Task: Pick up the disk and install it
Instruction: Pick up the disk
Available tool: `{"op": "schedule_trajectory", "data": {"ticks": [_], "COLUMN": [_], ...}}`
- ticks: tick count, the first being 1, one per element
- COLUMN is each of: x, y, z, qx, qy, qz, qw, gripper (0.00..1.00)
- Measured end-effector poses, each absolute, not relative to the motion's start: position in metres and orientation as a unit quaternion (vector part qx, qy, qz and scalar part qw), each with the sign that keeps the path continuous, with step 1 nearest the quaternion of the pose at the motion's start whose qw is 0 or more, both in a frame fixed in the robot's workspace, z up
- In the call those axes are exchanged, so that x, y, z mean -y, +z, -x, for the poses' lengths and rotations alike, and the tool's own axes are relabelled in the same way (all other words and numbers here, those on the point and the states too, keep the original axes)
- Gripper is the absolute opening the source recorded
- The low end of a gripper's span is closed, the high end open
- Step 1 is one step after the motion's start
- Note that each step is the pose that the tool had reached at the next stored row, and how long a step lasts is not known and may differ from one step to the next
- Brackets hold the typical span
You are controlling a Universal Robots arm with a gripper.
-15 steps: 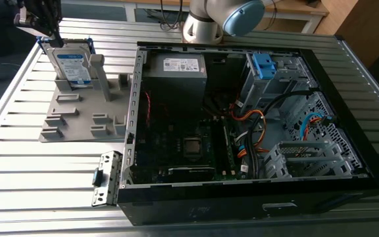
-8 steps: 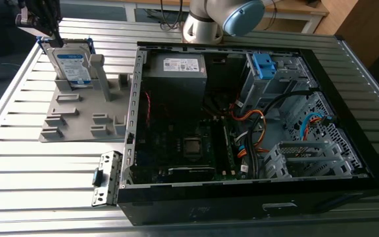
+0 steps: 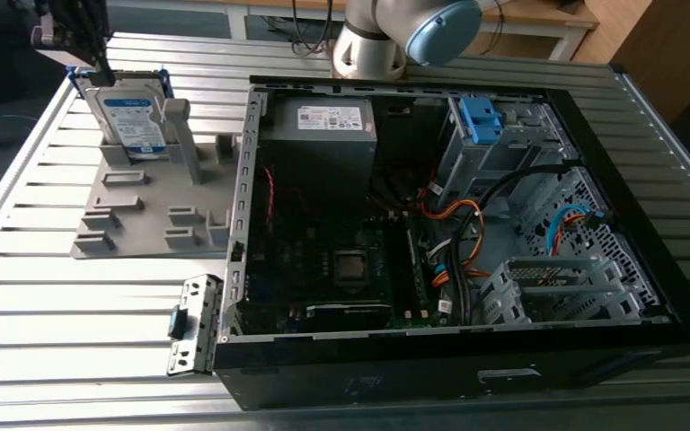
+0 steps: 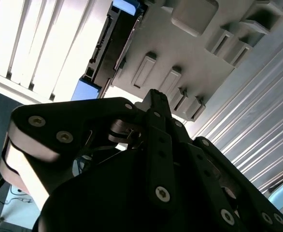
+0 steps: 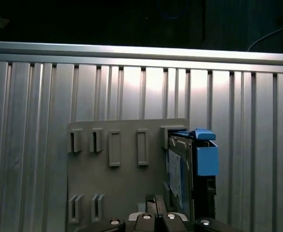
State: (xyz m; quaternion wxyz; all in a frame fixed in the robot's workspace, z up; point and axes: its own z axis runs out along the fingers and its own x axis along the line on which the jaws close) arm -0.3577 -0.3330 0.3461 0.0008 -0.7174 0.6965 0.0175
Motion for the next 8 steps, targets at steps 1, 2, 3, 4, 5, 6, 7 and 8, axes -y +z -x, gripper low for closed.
{"op": "schedule_trajectory", "data": {"ticks": [1, 2, 3, 4, 5, 6, 7, 8], "x": [0.3331, 0.3331, 0.3330, 0.3331, 0.3331, 0.3330, 0.3331, 0.3330], "y": [0.3461, 0.3461, 0.3461, 0.3461, 0.3461, 0.3461, 0.3461, 0.3461], "z": [0.3577, 0.3577, 0.3577, 0.3577, 0.3577, 0.3577, 0.3577, 0.3577], "qx": [-0.694, -0.692, -0.690, -0.687, -0.685, -0.683, -0.680, -0.678], "qy": [0.018, 0.018, 0.018, 0.018, 0.018, 0.018, 0.018, 0.018], "qz": [0.720, 0.722, 0.724, 0.726, 0.728, 0.731, 0.733, 0.735], "qw": [0.001, 0.001, 0.001, 0.001, 0.001, 0.000, 0.000, 0.000], "gripper": [0.11, 0.11, 0.11, 0.11, 0.11, 0.11, 0.11, 0.11]}}
